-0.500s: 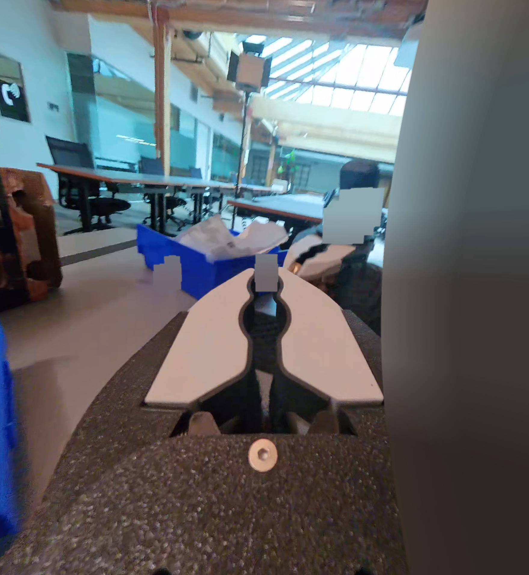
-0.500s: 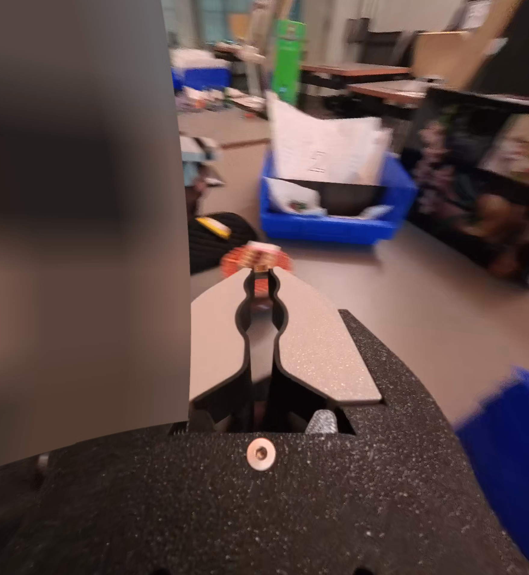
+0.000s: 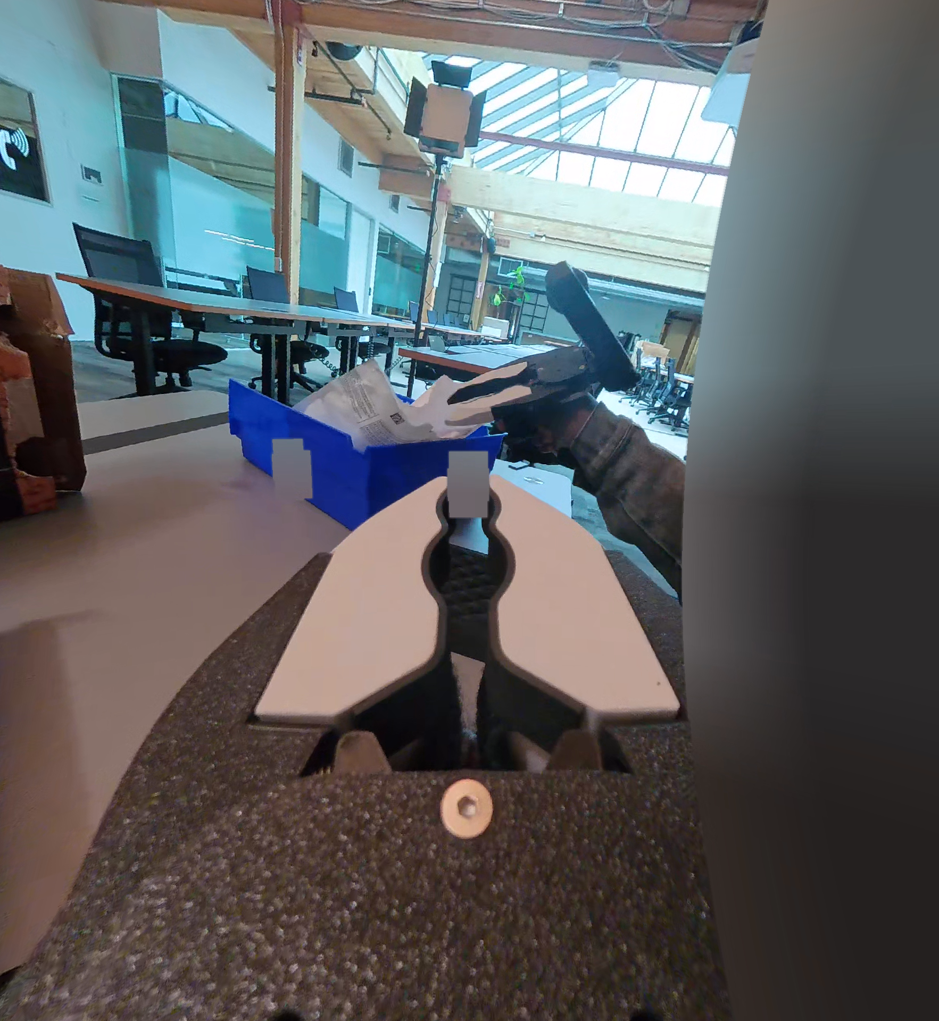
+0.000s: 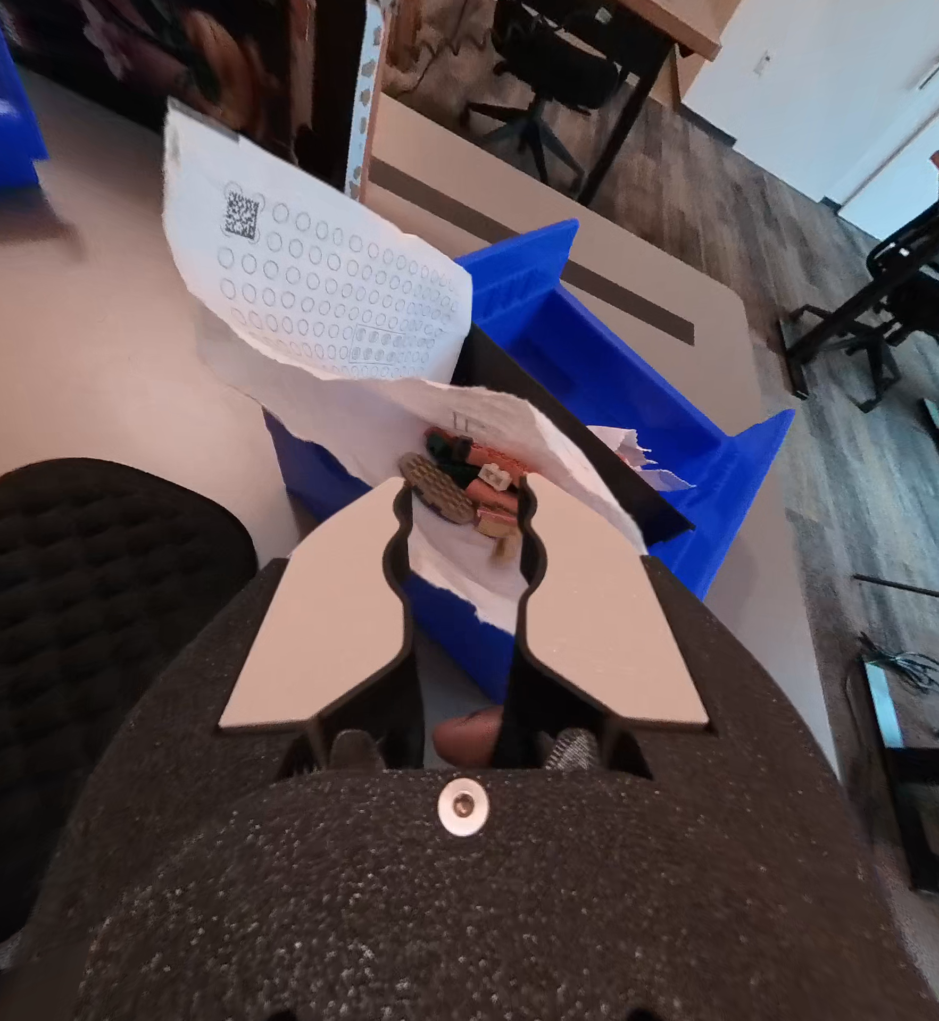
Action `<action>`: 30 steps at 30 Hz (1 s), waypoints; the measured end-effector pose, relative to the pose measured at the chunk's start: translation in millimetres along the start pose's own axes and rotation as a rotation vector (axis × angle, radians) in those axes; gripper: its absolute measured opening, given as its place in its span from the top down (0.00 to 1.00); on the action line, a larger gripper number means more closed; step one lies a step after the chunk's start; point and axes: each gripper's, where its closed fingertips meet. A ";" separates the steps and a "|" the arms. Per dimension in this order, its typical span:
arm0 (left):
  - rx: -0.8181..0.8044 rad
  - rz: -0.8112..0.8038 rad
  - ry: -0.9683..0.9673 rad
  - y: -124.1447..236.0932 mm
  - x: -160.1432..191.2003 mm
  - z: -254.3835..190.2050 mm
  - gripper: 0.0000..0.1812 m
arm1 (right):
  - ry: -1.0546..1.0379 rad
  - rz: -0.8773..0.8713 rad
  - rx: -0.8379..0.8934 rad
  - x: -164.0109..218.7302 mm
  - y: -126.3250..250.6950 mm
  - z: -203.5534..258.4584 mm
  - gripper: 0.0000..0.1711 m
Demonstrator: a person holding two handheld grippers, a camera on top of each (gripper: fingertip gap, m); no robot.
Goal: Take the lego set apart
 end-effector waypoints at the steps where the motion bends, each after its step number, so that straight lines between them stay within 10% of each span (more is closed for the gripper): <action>1: -0.001 -0.003 0.017 -0.9 1.1 0.5 0.96 | 0.014 -0.013 -0.001 -1.4 0.1 1.1 0.79; 12: 0.345 0.173 0.562 -10.8 29.6 -48.2 0.96 | 0.353 -0.692 -1.114 -99.6 99.3 246.2 0.87; 30: 0.382 0.271 0.510 -8.9 38.2 -56.7 0.95 | 0.485 -0.711 -1.199 -99.2 98.4 272.6 0.97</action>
Point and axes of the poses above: each gripper's, where its closed fingertips meet, y back along the fingers, x out of its underside, z = x × y across the jaws, and after that the axes turned 15 degrees about -z, right-handed
